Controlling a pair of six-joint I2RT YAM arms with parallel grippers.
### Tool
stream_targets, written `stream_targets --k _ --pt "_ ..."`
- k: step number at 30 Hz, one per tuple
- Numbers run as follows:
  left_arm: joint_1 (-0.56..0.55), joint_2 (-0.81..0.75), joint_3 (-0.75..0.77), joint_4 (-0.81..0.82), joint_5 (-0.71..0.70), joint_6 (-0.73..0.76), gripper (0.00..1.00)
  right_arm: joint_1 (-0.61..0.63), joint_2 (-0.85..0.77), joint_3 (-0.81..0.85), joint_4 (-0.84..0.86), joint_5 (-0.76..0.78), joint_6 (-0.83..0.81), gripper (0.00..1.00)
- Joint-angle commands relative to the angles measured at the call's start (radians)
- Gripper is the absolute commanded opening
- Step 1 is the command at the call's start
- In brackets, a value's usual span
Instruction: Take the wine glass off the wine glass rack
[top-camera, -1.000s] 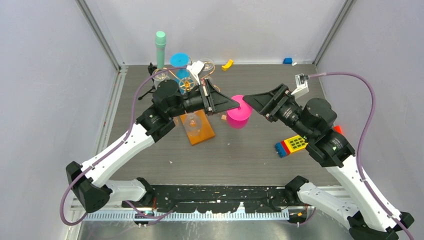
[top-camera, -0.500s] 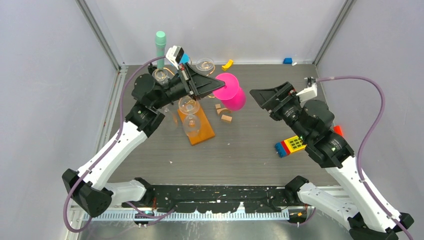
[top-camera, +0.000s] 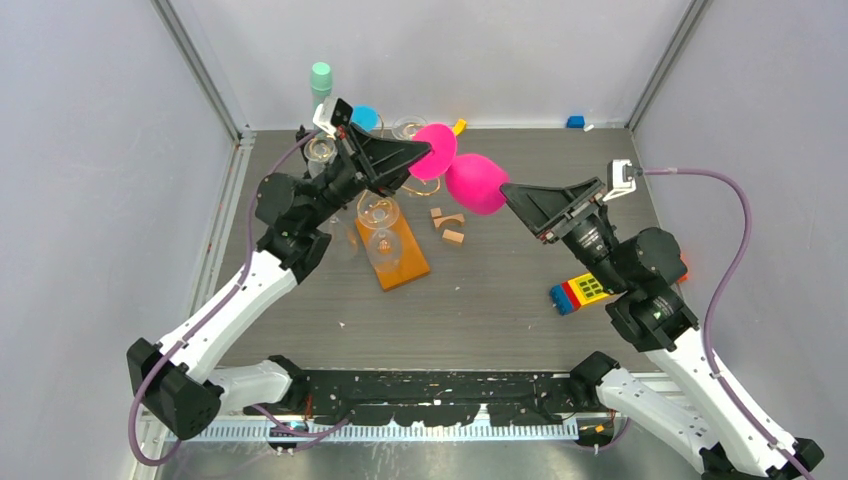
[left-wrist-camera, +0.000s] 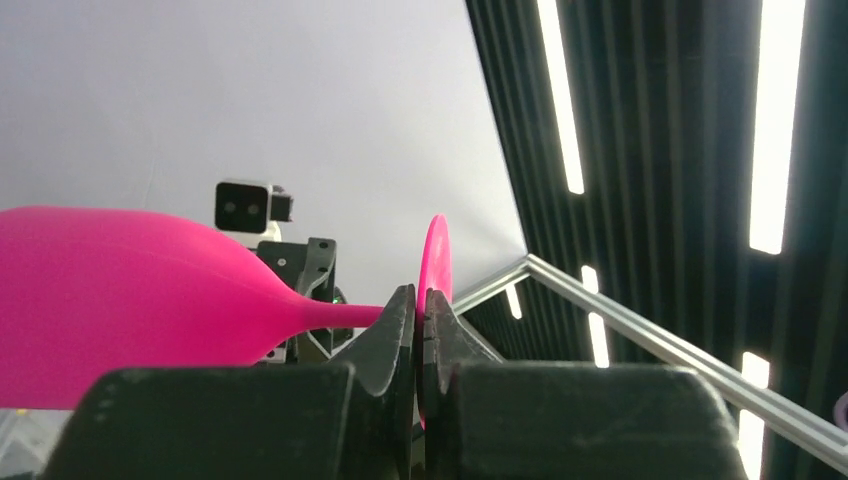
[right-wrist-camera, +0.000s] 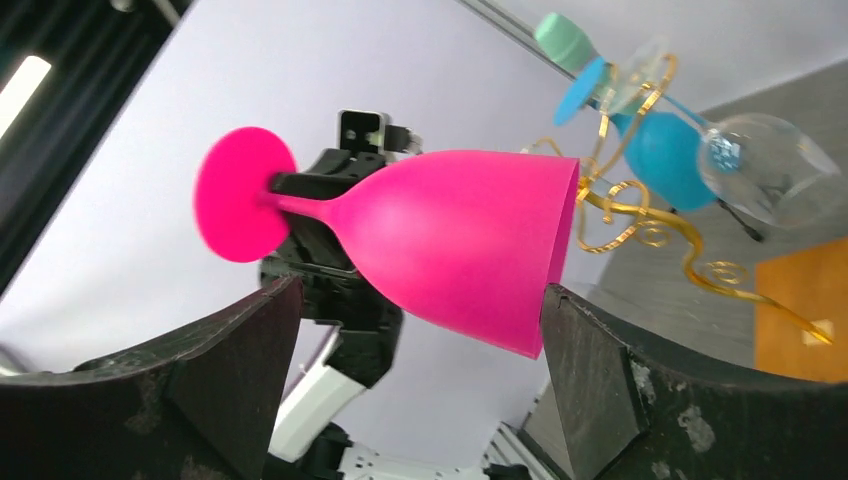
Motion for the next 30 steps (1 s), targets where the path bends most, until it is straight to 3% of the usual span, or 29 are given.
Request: stream_targets --k 1,6,12,17,19,20,22,26,28,30 --pt "-0.002 -0.007 -0.01 0.171 -0.065 -0.091 0.0 0.001 0.015 0.009 0.241 -0.151 0.06 0.9" --pt "-0.002 -0.017 -0.021 0.174 -0.086 -0.101 0.0 0.001 0.035 0.0 0.352 -0.238 0.1 0.84" --pt "-0.002 -0.027 -0.057 0.172 -0.106 -0.132 0.0 0.002 0.029 -0.061 0.586 -0.304 0.145 0.59" --pt "-0.002 -0.027 -0.077 0.164 -0.118 -0.136 0.0 0.001 0.042 -0.056 0.677 -0.368 0.158 0.44" --pt "-0.002 -0.024 -0.079 0.164 -0.118 -0.136 0.02 0.001 0.045 -0.054 0.691 -0.375 0.156 0.34" --pt "-0.002 -0.023 -0.081 0.165 -0.117 -0.136 0.04 0.001 0.044 -0.053 0.692 -0.376 0.153 0.22" --pt "-0.002 -0.026 -0.08 0.165 -0.118 -0.128 0.1 0.001 0.04 -0.056 0.692 -0.367 0.148 0.05" --pt "-0.001 -0.034 -0.066 0.153 -0.114 -0.099 0.26 0.001 0.032 -0.052 0.67 -0.35 0.125 0.0" --pt "-0.002 -0.04 -0.056 0.147 -0.109 -0.071 0.42 0.001 0.03 -0.04 0.638 -0.336 0.095 0.0" --pt "-0.002 -0.054 -0.049 0.141 -0.109 -0.014 0.63 0.001 0.023 -0.019 0.576 -0.314 0.056 0.0"
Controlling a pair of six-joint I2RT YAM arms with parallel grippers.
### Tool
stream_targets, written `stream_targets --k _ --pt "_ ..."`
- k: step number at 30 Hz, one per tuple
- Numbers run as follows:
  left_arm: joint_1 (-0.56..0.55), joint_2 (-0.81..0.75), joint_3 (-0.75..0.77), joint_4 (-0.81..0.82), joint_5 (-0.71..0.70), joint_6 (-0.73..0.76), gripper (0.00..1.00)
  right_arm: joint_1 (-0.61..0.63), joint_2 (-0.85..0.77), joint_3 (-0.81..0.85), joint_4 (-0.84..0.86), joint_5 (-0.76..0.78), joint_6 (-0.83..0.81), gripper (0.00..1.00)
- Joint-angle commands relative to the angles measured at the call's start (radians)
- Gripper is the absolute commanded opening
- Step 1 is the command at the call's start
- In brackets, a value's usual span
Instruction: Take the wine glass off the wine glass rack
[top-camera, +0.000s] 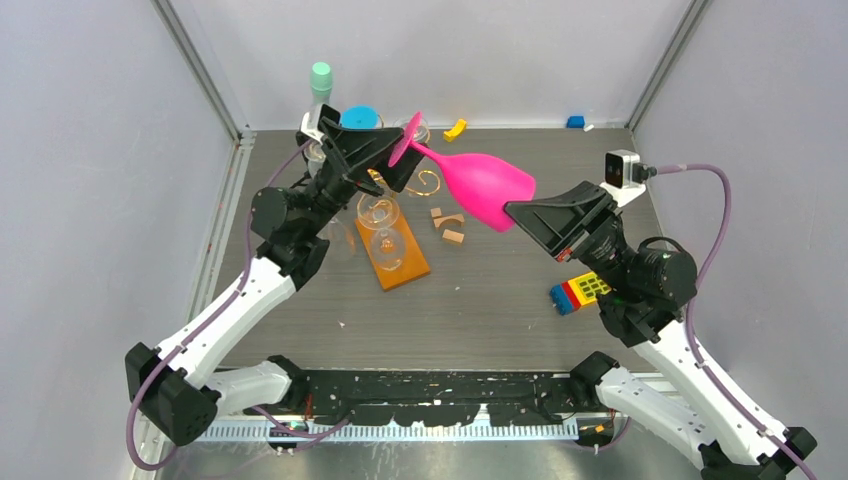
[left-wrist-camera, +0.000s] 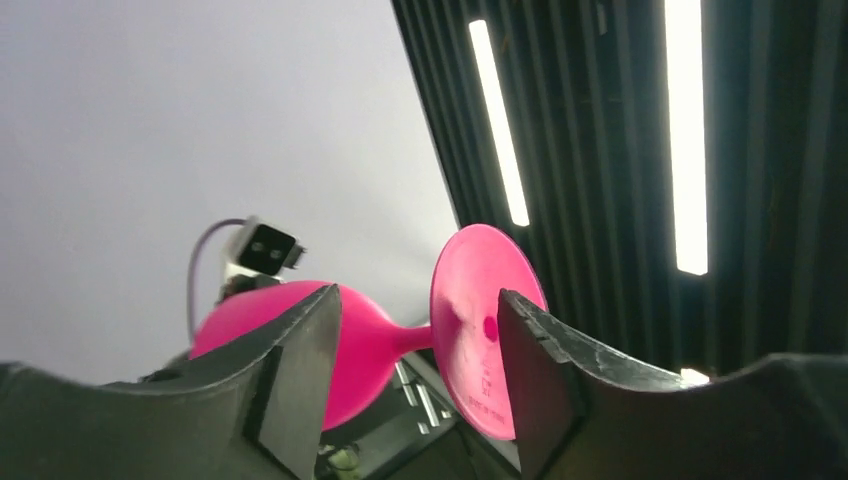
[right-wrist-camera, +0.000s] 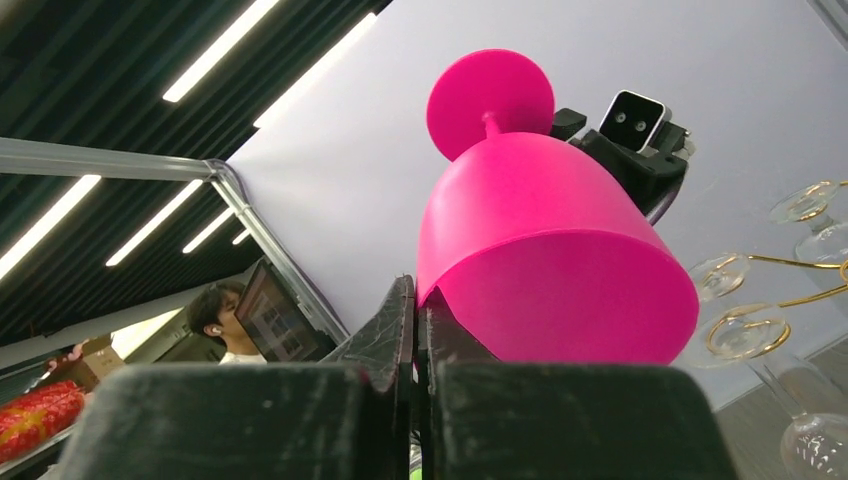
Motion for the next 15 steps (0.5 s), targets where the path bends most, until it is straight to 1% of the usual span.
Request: stream_targets --k 1,2,3,4,5,6,7,8,9,10,13,14,15 --pt "-0.002 -0.034 0.024 -0.018 0.012 0.16 0.73 0.006 -0.021 0.082 -0.075 0.025 -0.081 0.0" --pt "-0.002 -0.05 0.028 -0.039 0.01 0.205 0.81 0.006 -0.026 0.091 -0.11 0.053 -0.122 0.0" --pt "-0.002 -0.07 0.03 -0.07 0.008 0.247 0.87 0.006 -0.038 0.117 -0.193 0.075 -0.145 0.0" --pt "-0.001 -0.091 0.031 -0.108 0.005 0.298 0.92 0.006 -0.044 0.133 -0.237 0.116 -0.197 0.0" --pt "-0.002 -0.114 0.031 -0.15 0.003 0.352 0.95 0.006 -0.056 0.163 -0.325 0.141 -0.225 0.0" --pt "-0.002 -0.141 0.03 -0.207 -0.001 0.408 0.95 0.006 -0.062 0.194 -0.368 0.192 -0.292 0.0" --pt "-0.005 -0.172 0.026 -0.271 -0.016 0.478 0.95 0.006 -0.068 0.209 -0.447 0.221 -0.325 0.0" --pt "-0.02 -0.203 0.023 -0.359 -0.045 0.544 0.95 0.006 -0.069 0.241 -0.524 0.284 -0.404 0.0" --pt "-0.039 -0.234 0.02 -0.449 -0.086 0.602 0.96 0.006 -0.068 0.258 -0.56 0.317 -0.444 0.0" --pt "-0.044 -0.269 0.021 -0.568 -0.117 0.652 0.96 0.006 -0.065 0.291 -0.639 0.402 -0.508 0.0" --pt "-0.045 -0.325 0.063 -0.771 -0.166 0.798 0.96 0.006 -0.012 0.369 -0.802 0.575 -0.63 0.0" --pt "-0.044 -0.336 0.089 -0.865 -0.181 0.884 0.96 0.006 0.02 0.409 -0.883 0.654 -0.648 0.0" --pt "-0.045 -0.347 0.119 -0.93 -0.196 0.949 0.95 0.006 0.037 0.425 -0.923 0.731 -0.68 0.0"
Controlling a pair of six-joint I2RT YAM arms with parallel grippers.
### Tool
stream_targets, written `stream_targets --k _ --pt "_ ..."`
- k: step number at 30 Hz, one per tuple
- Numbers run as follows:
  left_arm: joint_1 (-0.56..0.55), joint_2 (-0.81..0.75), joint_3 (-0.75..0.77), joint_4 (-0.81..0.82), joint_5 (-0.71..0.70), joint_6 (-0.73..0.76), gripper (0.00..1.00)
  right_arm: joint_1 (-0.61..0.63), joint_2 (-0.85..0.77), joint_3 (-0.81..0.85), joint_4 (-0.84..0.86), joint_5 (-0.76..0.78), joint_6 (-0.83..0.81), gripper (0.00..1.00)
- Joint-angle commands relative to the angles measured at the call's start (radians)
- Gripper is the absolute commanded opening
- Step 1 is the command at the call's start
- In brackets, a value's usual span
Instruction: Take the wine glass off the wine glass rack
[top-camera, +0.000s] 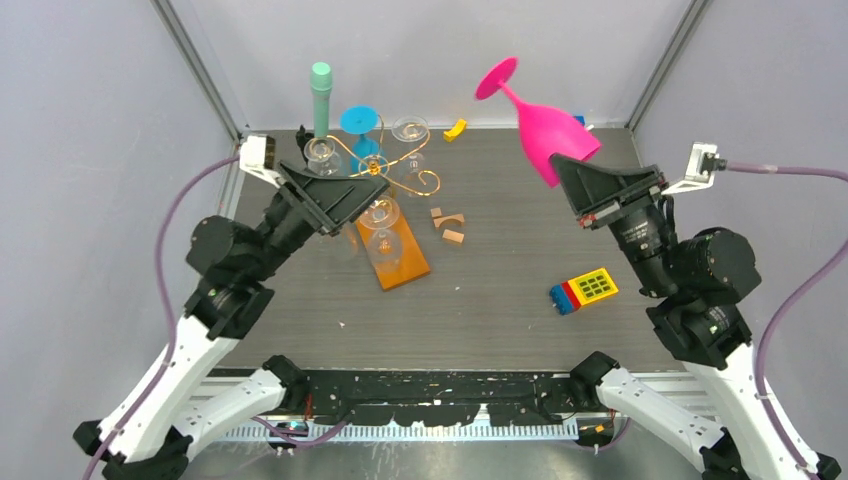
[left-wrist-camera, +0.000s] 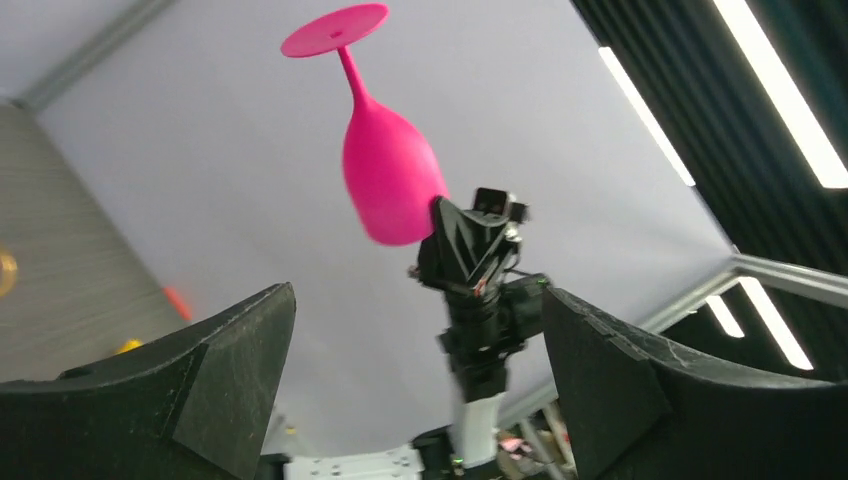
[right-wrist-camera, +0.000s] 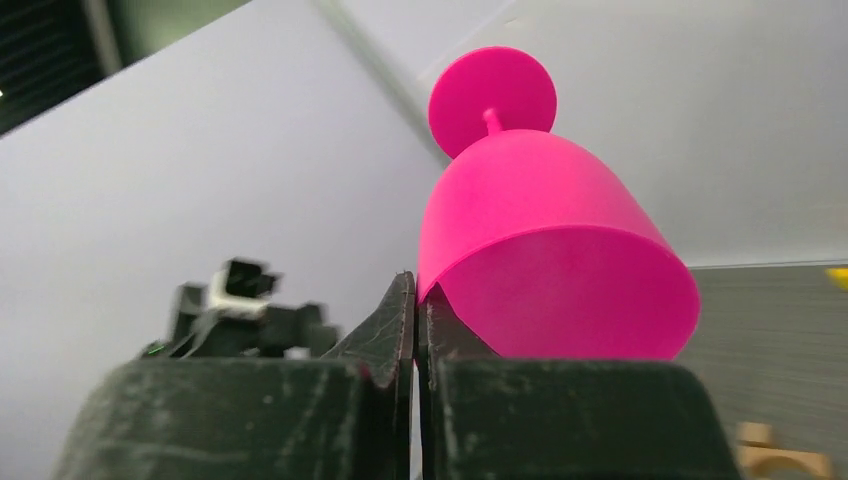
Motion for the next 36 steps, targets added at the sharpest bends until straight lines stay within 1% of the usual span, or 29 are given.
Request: stream_targets --k 1,2,3,7,10,11,12,13,15,20,22,24,26,30,36 --pt "-0.001 -0.048 0.123 -0.414 -0.113 0.388 0.95 0.003 0.106 0.129 -0.335 0.364 -0.229 0.0" --pt "-0.001 -0.055 0.151 -0.48 -0.141 0.45 0.95 0.003 0.124 0.142 -0.367 0.426 -0.26 0.0" --pt "-0.002 -0.064 0.176 -0.542 -0.175 0.506 0.93 0.003 0.16 0.167 -0.428 0.454 -0.274 0.0" --pt "-0.002 -0.107 0.232 -0.76 -0.397 0.681 0.91 0.003 0.264 0.224 -0.568 0.57 -0.336 0.0" --pt "-0.002 -0.138 0.237 -0.825 -0.514 0.784 0.91 0.003 0.348 0.292 -0.686 0.621 -0.341 0.0" --pt "-0.001 -0.148 0.233 -0.835 -0.554 0.809 0.91 0.002 0.392 0.307 -0.707 0.63 -0.335 0.0" --pt "-0.001 -0.166 0.224 -0.844 -0.582 0.833 0.92 -0.004 0.438 0.356 -0.753 0.63 -0.325 0.0" --pt "-0.002 -0.18 0.212 -0.85 -0.603 0.853 0.92 -0.02 0.517 0.396 -0.831 0.611 -0.308 0.0" --pt "-0.001 -0.199 0.203 -0.862 -0.617 0.863 0.93 -0.064 0.573 0.45 -0.892 0.517 -0.29 0.0" --pt "-0.001 -0.243 0.186 -0.914 -0.619 0.872 0.94 -0.183 0.743 0.529 -0.96 0.218 -0.305 0.0" --pt "-0.001 -0.25 0.185 -0.937 -0.615 0.879 0.94 -0.204 0.824 0.589 -1.008 0.158 -0.319 0.0" --pt "-0.002 -0.245 0.2 -0.971 -0.593 0.882 0.94 -0.208 0.907 0.687 -1.082 0.126 -0.334 0.0" --pt "-0.002 -0.234 0.216 -1.004 -0.556 0.89 0.95 -0.209 0.999 0.744 -1.115 0.099 -0.346 0.0" --pt "-0.002 -0.208 0.243 -1.077 -0.492 0.899 0.95 -0.209 1.106 0.822 -1.135 0.095 -0.355 0.0" --pt "-0.002 -0.191 0.26 -1.17 -0.462 0.89 0.95 -0.208 1.27 0.95 -1.174 0.109 -0.339 0.0"
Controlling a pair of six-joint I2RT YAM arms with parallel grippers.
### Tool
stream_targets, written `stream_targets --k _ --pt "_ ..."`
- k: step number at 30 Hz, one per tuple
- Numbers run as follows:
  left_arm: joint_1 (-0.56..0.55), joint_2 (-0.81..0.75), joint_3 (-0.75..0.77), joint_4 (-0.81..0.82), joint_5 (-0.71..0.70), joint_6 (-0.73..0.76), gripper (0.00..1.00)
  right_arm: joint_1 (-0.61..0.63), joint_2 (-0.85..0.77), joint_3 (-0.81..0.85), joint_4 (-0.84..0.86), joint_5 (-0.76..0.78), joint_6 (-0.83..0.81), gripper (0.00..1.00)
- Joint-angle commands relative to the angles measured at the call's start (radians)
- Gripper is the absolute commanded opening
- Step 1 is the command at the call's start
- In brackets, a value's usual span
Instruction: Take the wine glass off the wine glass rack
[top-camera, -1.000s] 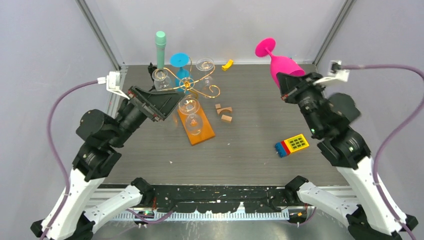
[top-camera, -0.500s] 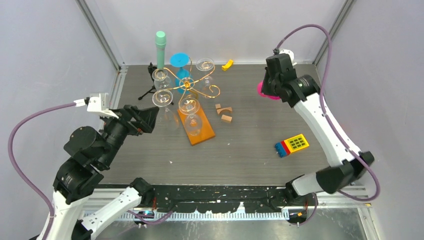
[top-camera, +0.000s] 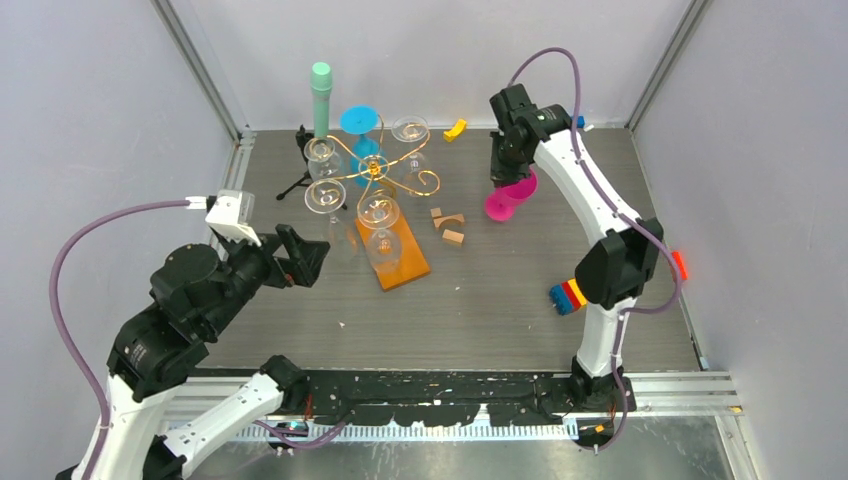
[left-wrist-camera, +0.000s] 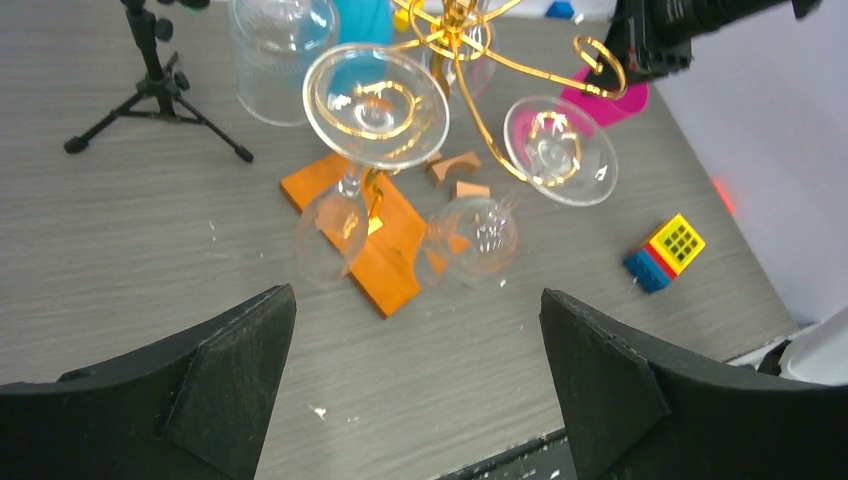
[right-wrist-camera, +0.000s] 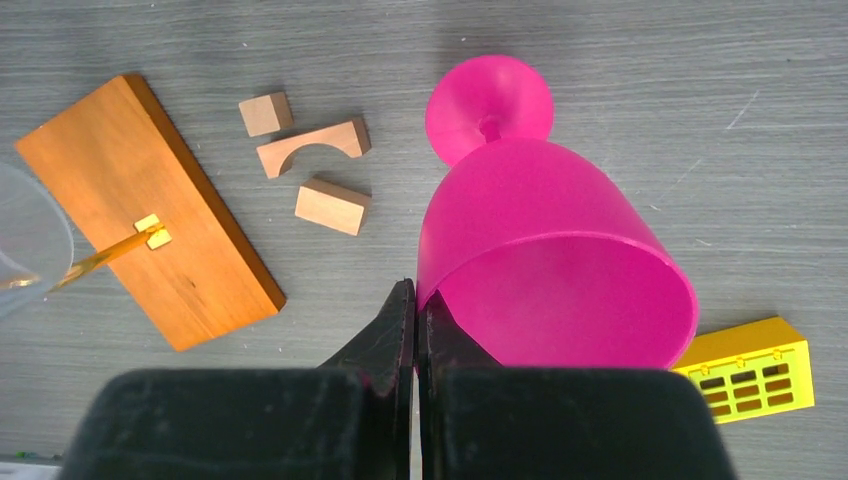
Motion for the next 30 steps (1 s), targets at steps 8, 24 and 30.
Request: stream_targets --k 8,24,30 --pt "0.0 -0.03 0.028 -0.085 0.02 -0.004 0.96 0.004 0.226 0.263 -0.071 -0.017 -0.013 0.01" --pt "0.0 -0.077 0.038 -0.041 -0.062 -0.022 0.99 0.004 0.297 0.416 -0.108 -0.007 -0.041 0.46" --pt "0.0 -0.113 -0.003 0.021 -0.061 0.002 0.99 0.002 0.215 0.421 -0.093 -0.007 -0.066 0.51"
